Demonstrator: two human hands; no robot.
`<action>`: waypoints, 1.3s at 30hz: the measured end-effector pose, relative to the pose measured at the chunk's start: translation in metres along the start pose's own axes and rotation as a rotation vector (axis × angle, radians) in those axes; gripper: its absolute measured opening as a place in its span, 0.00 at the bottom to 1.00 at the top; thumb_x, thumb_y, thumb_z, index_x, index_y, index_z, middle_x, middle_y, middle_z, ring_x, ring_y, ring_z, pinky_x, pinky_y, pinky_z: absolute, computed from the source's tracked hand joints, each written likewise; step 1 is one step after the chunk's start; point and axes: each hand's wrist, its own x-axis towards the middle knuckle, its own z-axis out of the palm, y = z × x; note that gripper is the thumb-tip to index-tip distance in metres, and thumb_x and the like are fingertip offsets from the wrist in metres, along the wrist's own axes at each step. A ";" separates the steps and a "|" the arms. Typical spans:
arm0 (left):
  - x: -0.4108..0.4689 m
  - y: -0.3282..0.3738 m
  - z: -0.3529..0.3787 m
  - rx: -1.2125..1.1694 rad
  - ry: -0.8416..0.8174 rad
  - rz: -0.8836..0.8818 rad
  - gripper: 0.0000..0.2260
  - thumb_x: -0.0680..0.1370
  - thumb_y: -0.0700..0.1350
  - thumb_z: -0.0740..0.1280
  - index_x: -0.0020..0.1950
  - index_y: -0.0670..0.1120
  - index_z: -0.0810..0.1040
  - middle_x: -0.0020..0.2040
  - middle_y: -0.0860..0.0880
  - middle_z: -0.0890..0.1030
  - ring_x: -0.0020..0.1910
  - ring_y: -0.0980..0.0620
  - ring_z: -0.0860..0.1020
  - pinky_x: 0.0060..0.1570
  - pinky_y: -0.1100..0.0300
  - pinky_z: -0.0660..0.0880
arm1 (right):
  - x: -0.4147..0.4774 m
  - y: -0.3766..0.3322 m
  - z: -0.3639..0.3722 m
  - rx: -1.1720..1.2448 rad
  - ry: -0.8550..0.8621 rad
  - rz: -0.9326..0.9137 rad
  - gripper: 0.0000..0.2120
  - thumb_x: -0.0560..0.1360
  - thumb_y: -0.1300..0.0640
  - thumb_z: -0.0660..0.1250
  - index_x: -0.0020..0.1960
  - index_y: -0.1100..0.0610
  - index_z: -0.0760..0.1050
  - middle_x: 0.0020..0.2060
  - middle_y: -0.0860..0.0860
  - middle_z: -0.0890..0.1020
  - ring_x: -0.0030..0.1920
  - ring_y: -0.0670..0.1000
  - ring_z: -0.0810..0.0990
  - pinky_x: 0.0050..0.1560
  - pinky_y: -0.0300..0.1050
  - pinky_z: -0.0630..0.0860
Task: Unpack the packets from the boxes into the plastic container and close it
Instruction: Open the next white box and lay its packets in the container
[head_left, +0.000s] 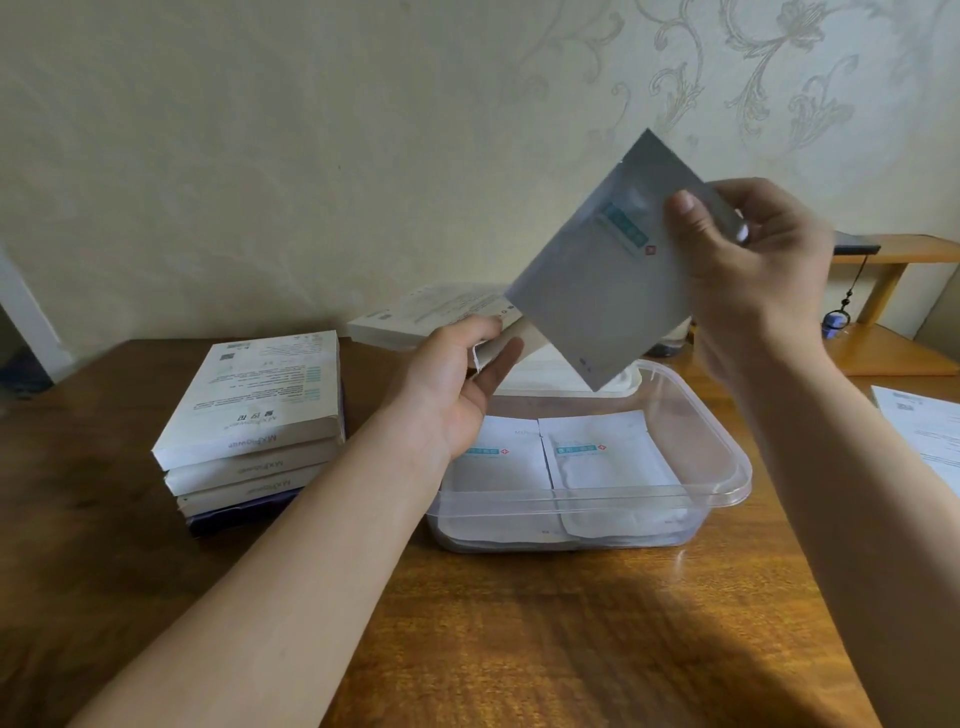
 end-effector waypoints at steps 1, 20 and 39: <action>0.000 0.000 0.000 -0.002 -0.001 0.003 0.06 0.74 0.28 0.70 0.47 0.38 0.79 0.51 0.41 0.83 0.48 0.45 0.83 0.42 0.58 0.85 | 0.000 0.001 -0.001 0.006 -0.029 0.054 0.06 0.74 0.58 0.73 0.39 0.52 0.79 0.34 0.51 0.79 0.34 0.50 0.76 0.36 0.44 0.75; -0.006 0.002 0.001 -0.130 0.086 0.173 0.13 0.75 0.28 0.71 0.50 0.46 0.78 0.42 0.50 0.82 0.43 0.55 0.79 0.52 0.52 0.84 | -0.034 0.024 0.013 -0.475 -0.795 0.616 0.08 0.77 0.54 0.72 0.54 0.56 0.79 0.45 0.56 0.86 0.43 0.55 0.86 0.40 0.56 0.84; -0.005 0.000 0.000 -0.119 0.054 0.180 0.15 0.75 0.28 0.71 0.51 0.47 0.77 0.48 0.50 0.82 0.48 0.53 0.80 0.52 0.51 0.84 | -0.053 0.028 0.028 -1.152 -1.280 0.101 0.33 0.71 0.43 0.74 0.73 0.44 0.67 0.72 0.44 0.71 0.71 0.50 0.69 0.70 0.50 0.68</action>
